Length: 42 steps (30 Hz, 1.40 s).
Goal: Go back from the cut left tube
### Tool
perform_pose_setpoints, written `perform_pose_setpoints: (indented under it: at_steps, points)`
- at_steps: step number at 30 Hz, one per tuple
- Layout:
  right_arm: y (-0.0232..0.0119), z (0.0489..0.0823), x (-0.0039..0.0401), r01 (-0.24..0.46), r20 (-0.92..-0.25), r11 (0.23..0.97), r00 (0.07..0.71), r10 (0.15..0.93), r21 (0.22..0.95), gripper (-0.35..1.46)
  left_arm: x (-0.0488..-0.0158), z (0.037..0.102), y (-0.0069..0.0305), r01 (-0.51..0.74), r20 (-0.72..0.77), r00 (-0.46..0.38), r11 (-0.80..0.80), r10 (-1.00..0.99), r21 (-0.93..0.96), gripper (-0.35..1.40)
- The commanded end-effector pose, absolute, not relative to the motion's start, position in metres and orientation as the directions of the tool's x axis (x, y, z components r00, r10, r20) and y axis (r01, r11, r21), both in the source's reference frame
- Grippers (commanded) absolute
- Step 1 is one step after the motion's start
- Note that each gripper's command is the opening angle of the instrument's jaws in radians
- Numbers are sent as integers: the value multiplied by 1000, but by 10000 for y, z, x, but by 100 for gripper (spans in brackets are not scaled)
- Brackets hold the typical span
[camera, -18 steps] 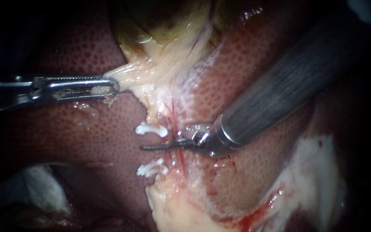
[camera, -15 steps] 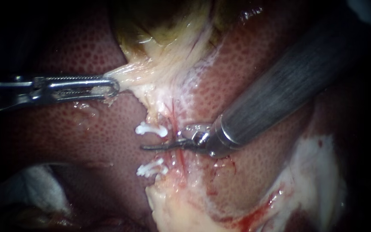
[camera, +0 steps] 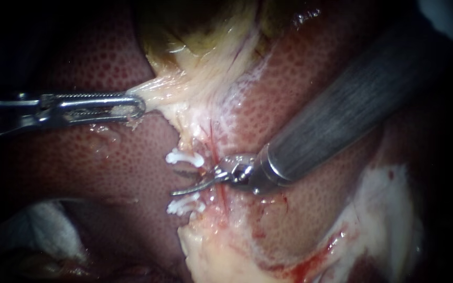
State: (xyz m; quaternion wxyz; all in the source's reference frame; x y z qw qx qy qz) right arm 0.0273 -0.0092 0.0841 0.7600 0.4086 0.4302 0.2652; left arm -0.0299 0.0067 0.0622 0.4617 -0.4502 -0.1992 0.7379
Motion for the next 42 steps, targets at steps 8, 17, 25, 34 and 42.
perform_pose_setpoints:
  at_steps: [8, 17, 25, 34, 42]
  points:
    - [-98, 835, 263, 1, -512, 589, 496, 701, 808, 138, -298, 622, 67, -501, -480, -169, -495, 861, -710, -35]
    - [-101, 801, 211, 43, -648, 724, 485, 588, 689, 143, -298, 622, 67, -501, -480, -169, -495, 861, -710, -35]
    - [-60, 757, 139, 5, -700, 796, 479, 529, 605, 143, -298, 622, 67, -501, -480, -169, -495, 861, -710, -35]
    - [-30, 720, 102, -25, -745, 856, 481, 462, 516, 145, -299, 623, 67, -502, -480, -169, -495, 861, -710, -35]
    - [-24, 704, 93, -31, -765, 885, 490, 419, 465, 145, -304, 631, 65, -502, -483, -169, -497, 859, -708, -35]
